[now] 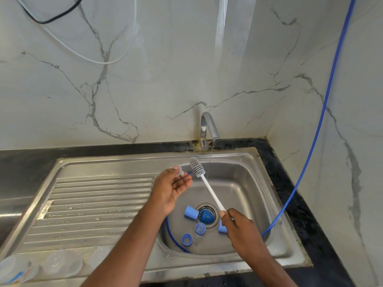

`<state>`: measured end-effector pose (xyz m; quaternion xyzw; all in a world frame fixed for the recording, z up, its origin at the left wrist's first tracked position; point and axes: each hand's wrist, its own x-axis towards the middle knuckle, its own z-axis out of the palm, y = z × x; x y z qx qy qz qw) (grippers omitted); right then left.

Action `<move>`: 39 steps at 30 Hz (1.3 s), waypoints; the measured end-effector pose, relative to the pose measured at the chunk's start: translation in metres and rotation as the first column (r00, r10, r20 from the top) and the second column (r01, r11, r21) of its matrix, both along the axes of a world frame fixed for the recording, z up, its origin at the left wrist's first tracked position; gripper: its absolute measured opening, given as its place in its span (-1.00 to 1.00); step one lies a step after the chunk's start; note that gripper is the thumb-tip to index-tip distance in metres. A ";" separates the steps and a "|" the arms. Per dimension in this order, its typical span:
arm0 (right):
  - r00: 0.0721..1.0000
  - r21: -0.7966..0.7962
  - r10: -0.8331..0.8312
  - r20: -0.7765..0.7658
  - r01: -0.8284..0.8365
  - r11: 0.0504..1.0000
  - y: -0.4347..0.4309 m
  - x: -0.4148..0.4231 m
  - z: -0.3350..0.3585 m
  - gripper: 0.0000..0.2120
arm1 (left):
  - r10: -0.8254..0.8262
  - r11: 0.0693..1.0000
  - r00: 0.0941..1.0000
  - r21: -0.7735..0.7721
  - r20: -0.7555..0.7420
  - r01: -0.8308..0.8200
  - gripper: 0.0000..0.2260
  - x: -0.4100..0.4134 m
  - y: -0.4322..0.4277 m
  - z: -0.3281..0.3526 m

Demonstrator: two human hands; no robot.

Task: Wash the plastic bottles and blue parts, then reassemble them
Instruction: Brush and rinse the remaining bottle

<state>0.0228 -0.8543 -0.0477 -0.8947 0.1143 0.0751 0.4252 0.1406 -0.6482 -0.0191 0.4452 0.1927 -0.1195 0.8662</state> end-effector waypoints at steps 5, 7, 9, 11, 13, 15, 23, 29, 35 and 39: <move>1.000 -0.011 0.026 0.016 -0.026 1.000 -0.001 0.000 0.009 -0.65 | -0.100 0.935 0.990 0.348 0.097 0.061 -0.86 0.001 0.013 -0.007; 0.999 -0.012 0.042 0.026 -0.041 0.999 -0.001 0.002 0.012 -0.66 | -0.164 0.898 0.977 0.430 0.135 0.091 -0.86 0.003 0.017 -0.006; 0.998 -0.018 0.059 0.029 -0.058 0.998 -0.003 0.004 0.013 -0.66 | -0.235 0.883 0.958 0.447 0.163 0.140 -0.91 0.005 0.017 -0.005; 0.997 -0.017 0.076 0.032 -0.075 0.997 -0.004 0.004 0.013 -0.65 | -0.273 0.894 0.942 0.413 0.197 0.173 -0.88 0.005 0.012 -0.003; 0.996 -0.002 0.082 0.036 -0.082 0.997 -0.006 0.002 0.012 -0.65 | -0.225 0.930 0.944 0.341 0.242 0.134 -0.83 0.005 0.007 -0.003; 0.996 -0.001 0.088 0.034 -0.088 0.996 -0.007 0.001 0.012 -0.66 | -0.132 0.952 0.953 0.302 0.272 0.046 -0.82 0.005 0.005 -0.004; 0.995 0.004 0.071 0.065 -0.071 0.997 -0.011 -0.001 0.015 -0.68 | -0.206 0.796 0.952 0.605 0.226 0.029 -0.69 0.010 0.020 -0.009; 0.992 0.042 0.123 0.040 -0.125 0.991 -0.009 0.003 0.013 -0.67 | -0.376 0.751 0.904 0.638 0.205 0.167 -0.74 0.013 0.032 -0.007; 0.993 0.214 0.102 -0.056 -0.088 0.973 -0.005 0.002 0.009 -0.69 | -0.235 0.912 0.946 0.386 0.224 0.135 -0.82 0.007 0.034 -0.010; 0.995 0.245 0.084 -0.049 -0.070 0.967 -0.003 -0.001 0.007 -0.70 | -0.199 0.948 0.956 0.291 0.214 0.132 -0.84 0.004 0.024 -0.007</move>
